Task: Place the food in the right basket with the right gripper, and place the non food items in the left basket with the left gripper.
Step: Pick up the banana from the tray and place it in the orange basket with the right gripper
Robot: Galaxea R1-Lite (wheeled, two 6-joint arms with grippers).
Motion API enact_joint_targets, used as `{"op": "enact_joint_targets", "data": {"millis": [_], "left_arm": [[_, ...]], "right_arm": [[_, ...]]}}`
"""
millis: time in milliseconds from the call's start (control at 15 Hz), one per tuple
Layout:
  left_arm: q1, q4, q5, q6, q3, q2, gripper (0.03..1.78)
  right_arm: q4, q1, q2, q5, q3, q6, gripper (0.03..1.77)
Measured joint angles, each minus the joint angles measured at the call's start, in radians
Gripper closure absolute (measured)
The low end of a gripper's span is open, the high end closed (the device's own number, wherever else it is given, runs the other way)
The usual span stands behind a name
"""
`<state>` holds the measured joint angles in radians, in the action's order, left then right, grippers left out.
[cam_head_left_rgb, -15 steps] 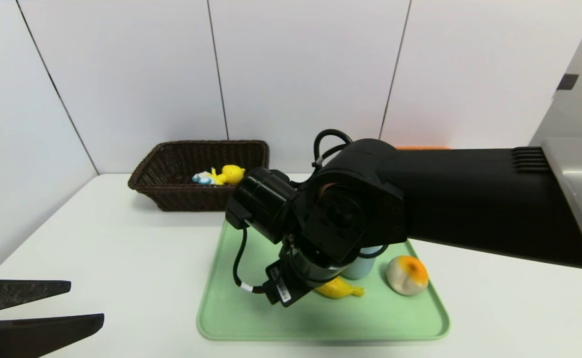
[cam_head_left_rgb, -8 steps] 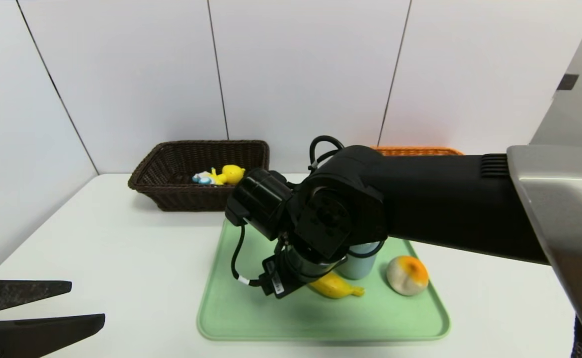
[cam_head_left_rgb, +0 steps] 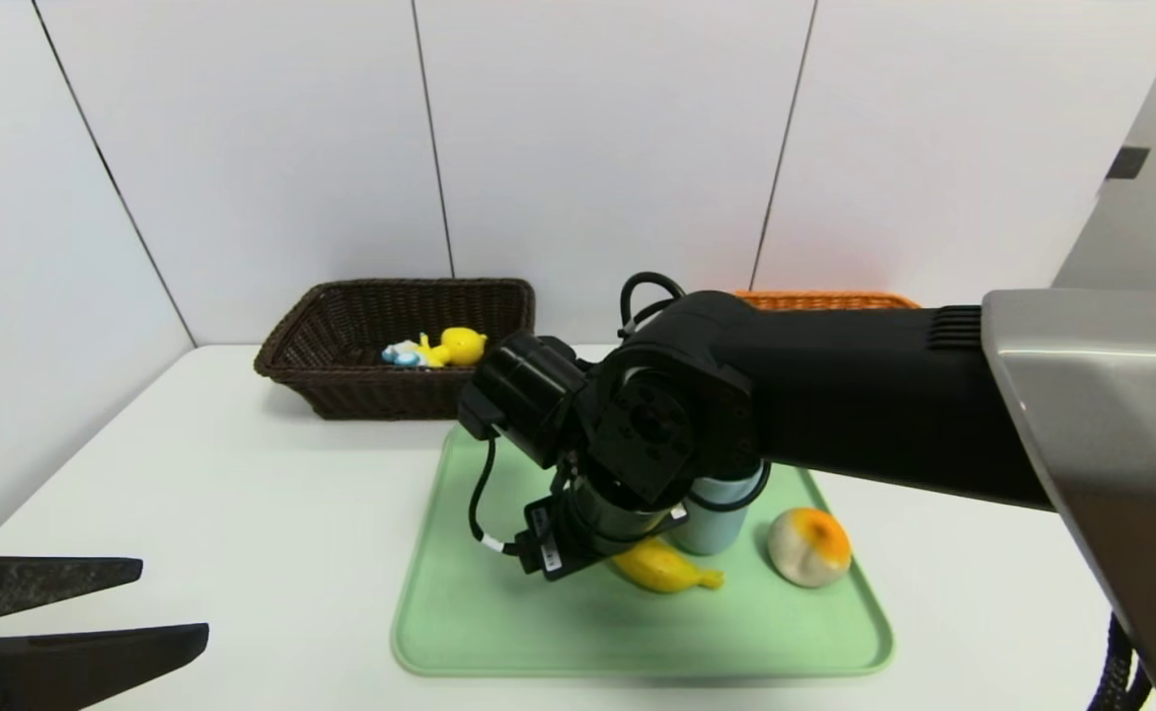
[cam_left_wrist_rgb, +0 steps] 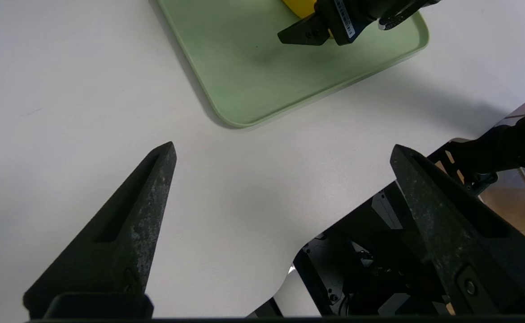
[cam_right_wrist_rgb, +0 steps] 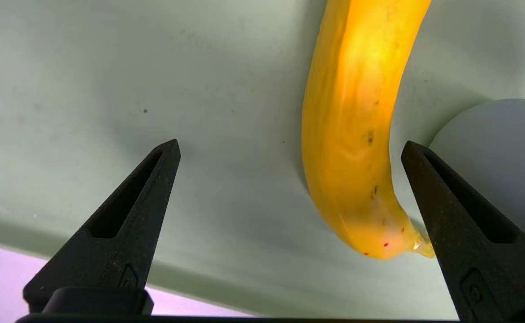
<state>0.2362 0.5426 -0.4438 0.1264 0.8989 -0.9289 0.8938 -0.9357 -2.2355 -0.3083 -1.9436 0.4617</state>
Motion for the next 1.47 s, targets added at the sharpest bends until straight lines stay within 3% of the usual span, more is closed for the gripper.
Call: {"op": "enact_joint_targets", "data": {"millis": [600, 800, 1200, 1467], "left_arm": [[0.0, 0.0, 0.0, 0.0, -0.001, 0.001, 0.12], [0.0, 0.0, 0.0, 0.0, 0.0, 0.001, 0.12], [0.0, 0.0, -0.002, 0.0, 0.0, 0.01, 0.12], [0.0, 0.002, -0.003, 0.0, 0.0, 0.022, 0.12]], "right_arm": [[-0.006, 0.003, -0.028, 0.012, 0.003, 0.0, 0.09], [-0.006, 0.004, -0.025, 0.056, 0.002, 0.0, 0.54], [-0.006, 0.003, -0.007, 0.06, 0.001, 0.0, 1.27], [-0.004, -0.006, 0.013, 0.059, 0.001, -0.002, 1.27]]}}
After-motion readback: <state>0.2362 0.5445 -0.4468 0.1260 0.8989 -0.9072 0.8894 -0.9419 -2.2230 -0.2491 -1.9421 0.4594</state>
